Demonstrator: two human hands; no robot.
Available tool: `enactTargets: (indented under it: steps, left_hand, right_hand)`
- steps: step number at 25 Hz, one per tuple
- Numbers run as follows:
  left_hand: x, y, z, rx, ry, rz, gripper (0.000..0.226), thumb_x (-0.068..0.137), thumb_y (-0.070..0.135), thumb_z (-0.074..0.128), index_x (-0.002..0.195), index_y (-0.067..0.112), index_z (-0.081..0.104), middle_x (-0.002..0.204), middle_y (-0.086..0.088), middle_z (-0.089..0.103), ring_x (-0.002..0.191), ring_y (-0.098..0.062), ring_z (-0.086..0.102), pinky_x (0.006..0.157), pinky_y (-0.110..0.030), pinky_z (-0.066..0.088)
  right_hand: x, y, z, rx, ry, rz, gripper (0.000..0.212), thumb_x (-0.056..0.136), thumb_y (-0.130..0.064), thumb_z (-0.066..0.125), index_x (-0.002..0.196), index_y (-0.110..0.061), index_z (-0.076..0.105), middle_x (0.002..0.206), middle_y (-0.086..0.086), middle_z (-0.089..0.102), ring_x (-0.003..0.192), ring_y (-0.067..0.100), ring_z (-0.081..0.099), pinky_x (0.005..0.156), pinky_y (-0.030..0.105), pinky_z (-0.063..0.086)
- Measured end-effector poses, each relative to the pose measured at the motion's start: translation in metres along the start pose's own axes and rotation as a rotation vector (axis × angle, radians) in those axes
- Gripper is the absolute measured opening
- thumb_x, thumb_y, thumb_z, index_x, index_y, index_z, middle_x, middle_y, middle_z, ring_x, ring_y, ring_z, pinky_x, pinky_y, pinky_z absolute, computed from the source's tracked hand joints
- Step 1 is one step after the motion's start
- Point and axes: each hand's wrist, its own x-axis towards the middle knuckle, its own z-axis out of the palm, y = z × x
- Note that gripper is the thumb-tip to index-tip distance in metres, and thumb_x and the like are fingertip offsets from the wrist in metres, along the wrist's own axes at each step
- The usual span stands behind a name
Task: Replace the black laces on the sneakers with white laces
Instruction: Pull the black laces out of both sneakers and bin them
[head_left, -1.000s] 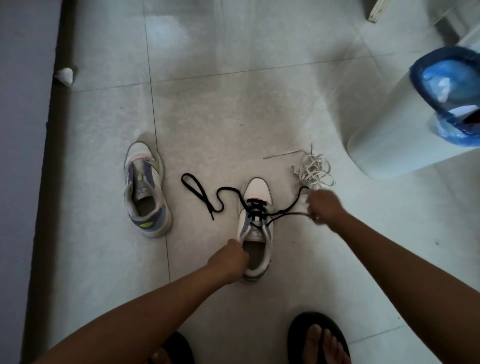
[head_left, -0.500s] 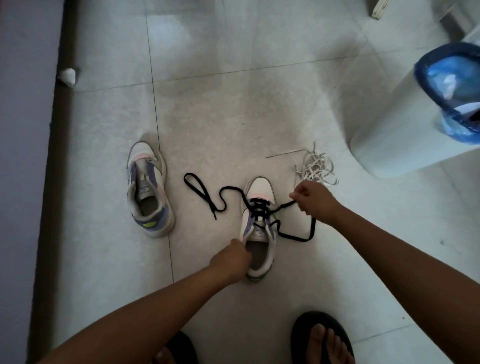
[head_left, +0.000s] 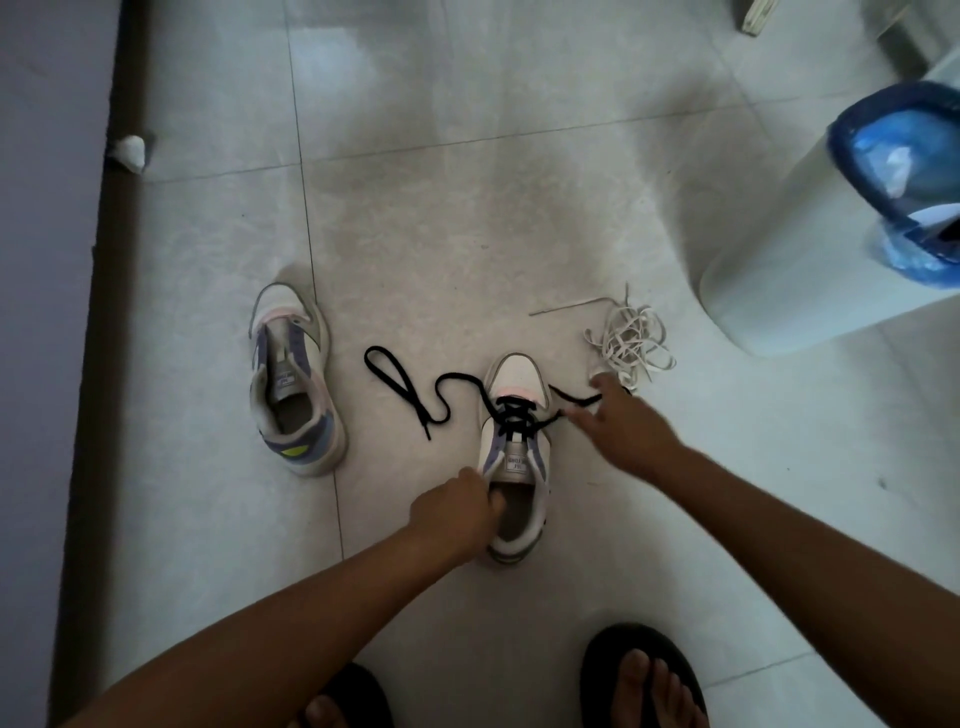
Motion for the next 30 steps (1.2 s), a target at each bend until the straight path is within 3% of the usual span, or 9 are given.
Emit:
enactTargets:
  steps: [2, 8, 11, 14, 17, 20, 23, 27, 30]
  left_hand:
    - [0.009, 0.004, -0.012, -0.022, 0.165, 0.077, 0.038, 0.094, 0.045, 0.040, 0.111, 0.011, 0.044, 0.109, -0.010, 0.060, 0.098, -0.029, 0.060, 0.068, -0.031, 0.037]
    - [0.030, 0.016, -0.028, -0.014, 0.240, 0.233, 0.031, 0.093, 0.024, 0.045, 0.120, 0.009, 0.041, 0.111, -0.013, 0.058, 0.094, -0.033, 0.060, 0.065, -0.032, 0.038]
    - [0.028, -0.004, -0.030, 0.021, 0.319, 0.253, 0.031, 0.091, 0.026, 0.046, 0.121, 0.019, 0.037, 0.108, -0.004, 0.062, 0.089, -0.029, 0.062, 0.063, -0.031, 0.038]
    - [0.027, -0.020, -0.031, 0.154, 0.369, 0.370, 0.033, 0.095, 0.033, 0.042, 0.128, 0.028, 0.042, 0.119, 0.001, 0.048, 0.096, -0.024, 0.058, 0.062, -0.031, 0.039]
    - [0.028, -0.022, -0.032, 0.291, 0.345, 0.456, 0.040, 0.095, 0.024, 0.039, 0.133, 0.032, 0.042, 0.122, -0.004, 0.040, 0.101, -0.023, 0.051, 0.061, -0.030, 0.033]
    - [0.030, -0.020, -0.029, 0.377, 0.333, 0.462, 0.048, 0.091, 0.014, 0.041, 0.135, 0.032, 0.039, 0.126, -0.007, 0.036, 0.109, -0.027, 0.046, 0.070, -0.032, 0.033]
    - [0.032, -0.012, -0.029, 0.302, 0.305, 0.419, 0.042, 0.087, 0.010, 0.046, 0.125, 0.027, 0.043, 0.120, -0.006, 0.035, 0.106, -0.026, 0.044, 0.073, -0.034, 0.031]
    - [0.039, -0.010, -0.034, 0.057, 0.179, 0.423, 0.026, 0.086, 0.011, 0.052, 0.111, 0.020, 0.050, 0.111, -0.005, 0.034, 0.096, -0.024, 0.043, 0.074, -0.034, 0.038]
    - [0.046, -0.009, -0.042, -0.252, 0.029, 0.424, 0.028, 0.084, -0.006, 0.046, 0.106, 0.007, 0.056, 0.106, -0.006, 0.029, 0.099, -0.024, 0.043, 0.090, -0.025, 0.039]
  right_hand:
    - [-0.017, -0.022, 0.026, 0.030, -0.064, -0.136, 0.041, 0.087, -0.051, 0.053, 0.111, -0.022, 0.036, 0.085, -0.001, 0.058, 0.081, 0.024, 0.060, 0.062, 0.031, 0.040]
    - [-0.015, -0.041, 0.050, -0.146, 0.019, -0.177, 0.029, 0.093, -0.023, 0.044, 0.119, -0.012, 0.036, 0.110, 0.013, 0.058, 0.093, 0.032, 0.057, 0.065, 0.035, 0.042]
    - [-0.018, -0.023, 0.045, -0.134, 0.019, -0.265, 0.016, 0.096, -0.023, 0.037, 0.111, -0.019, 0.037, 0.109, 0.009, 0.058, 0.086, 0.031, 0.058, 0.062, 0.036, 0.041]
    - [-0.019, -0.005, 0.041, -0.225, 0.051, -0.344, 0.021, 0.097, -0.030, 0.037, 0.118, -0.027, 0.041, 0.113, 0.000, 0.056, 0.098, 0.025, 0.055, 0.061, 0.034, 0.040]
    - [-0.022, -0.003, 0.038, -0.357, 0.131, -0.447, 0.028, 0.095, -0.028, 0.047, 0.123, -0.027, 0.052, 0.110, 0.002, 0.056, 0.100, 0.025, 0.054, 0.058, 0.033, 0.040]
    - [-0.023, -0.006, 0.036, -0.408, 0.247, -0.539, 0.029, 0.080, -0.014, 0.068, 0.109, -0.016, 0.066, 0.094, 0.010, 0.063, 0.080, 0.032, 0.061, 0.051, 0.035, 0.042]
    - [-0.024, -0.012, 0.038, -0.439, 0.242, -0.503, 0.026, 0.078, -0.014, 0.070, 0.105, -0.016, 0.067, 0.093, 0.007, 0.064, 0.079, 0.031, 0.062, 0.057, 0.037, 0.043]
    - [-0.027, -0.014, 0.037, -0.484, 0.283, -0.534, 0.036, 0.059, -0.012, 0.084, 0.093, -0.018, 0.072, 0.079, 0.005, 0.065, 0.064, 0.027, 0.063, 0.051, 0.034, 0.046]
    - [-0.027, -0.019, 0.040, -0.478, 0.214, -0.498, 0.036, 0.076, -0.012, 0.070, 0.111, -0.018, 0.065, 0.100, 0.008, 0.063, 0.087, 0.029, 0.063, 0.069, 0.037, 0.046]
